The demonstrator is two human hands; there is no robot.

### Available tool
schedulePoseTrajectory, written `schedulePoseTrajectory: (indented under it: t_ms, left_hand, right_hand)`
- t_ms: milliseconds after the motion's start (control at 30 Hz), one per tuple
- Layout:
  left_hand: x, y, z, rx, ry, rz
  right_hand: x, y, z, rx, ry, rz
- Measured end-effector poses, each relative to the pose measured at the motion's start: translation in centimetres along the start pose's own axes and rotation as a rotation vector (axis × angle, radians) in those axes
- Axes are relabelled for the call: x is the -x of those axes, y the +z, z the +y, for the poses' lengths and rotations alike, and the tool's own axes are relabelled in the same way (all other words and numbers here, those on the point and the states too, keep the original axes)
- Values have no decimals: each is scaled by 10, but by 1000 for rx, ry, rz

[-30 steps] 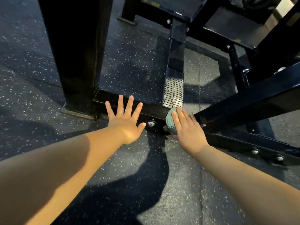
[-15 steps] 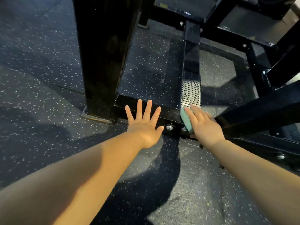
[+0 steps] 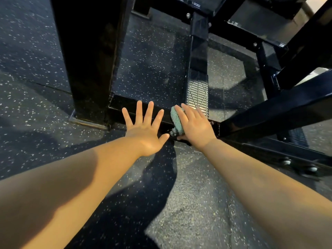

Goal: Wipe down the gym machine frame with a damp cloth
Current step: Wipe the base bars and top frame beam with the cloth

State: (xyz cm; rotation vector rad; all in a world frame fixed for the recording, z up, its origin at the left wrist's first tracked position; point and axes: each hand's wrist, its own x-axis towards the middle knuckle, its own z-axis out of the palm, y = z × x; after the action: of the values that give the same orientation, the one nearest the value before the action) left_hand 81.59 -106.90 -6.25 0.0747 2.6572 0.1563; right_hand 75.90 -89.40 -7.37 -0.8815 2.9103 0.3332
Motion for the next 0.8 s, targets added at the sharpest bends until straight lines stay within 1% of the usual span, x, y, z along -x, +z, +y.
schedulePoseTrajectory:
  t_ms: [67, 100, 167, 200, 233, 300, 400, 467, 500, 533, 600, 633, 667, 700, 733, 767, 800]
  left_hand:
    - [1, 0, 0, 8, 6, -12]
    - [1, 0, 0, 9, 13, -19]
    - [0, -1, -2, 8, 26, -23]
    - [-1, -1, -2, 6, 28, -22]
    - [-2, -1, -3, 3, 29, -18]
    - [-3, -2, -4, -6, 23, -18]
    - [-2, 4, -6, -2, 4, -19]
    - [-1, 5, -3, 16, -16, -12]
    - [1, 5, -2, 31, -33, -7]
    - [3, 5, -1, 56, -47, -3]
    - [4, -3, 3, 107, -60, 19]
    - [4, -8, 8, 127, -53, 28]
    - [4, -12, 12, 131, -32, 31]
    - [3, -15, 16, 127, -8, 35]
    - [0, -19, 24, 119, 16, 45]
    - [-4, -22, 32, 121, 32, 37]
    - [-8, -23, 38, 152, 28, 9]
  right_hand:
    - [12, -4, 15, -28, 27, -18]
    - [21, -5, 22, -4, 58, -23]
    - [34, -11, 27, 35, 122, -148]
    - [36, -12, 30, 45, 167, -183]
    - [34, -11, 29, 56, 198, -181]
    - [23, -6, 18, 16, 224, -113]
    - [2, 9, -6, -37, 122, 16]
    - [4, 13, -17, -56, 44, 140]
    - [10, 16, -19, -87, -11, 171]
    - [21, 19, -15, -93, -50, 182]
    - [47, 26, 8, -79, -46, 190]
    - [64, 33, 24, -109, -48, 211]
    - [82, 37, 32, -185, -48, 202]
    - [102, 41, 34, -319, -7, 199]
    - [122, 37, 30, -522, 86, 134]
    - [141, 35, 19, -744, 266, 105]
    - [153, 33, 7, -998, 491, 95]
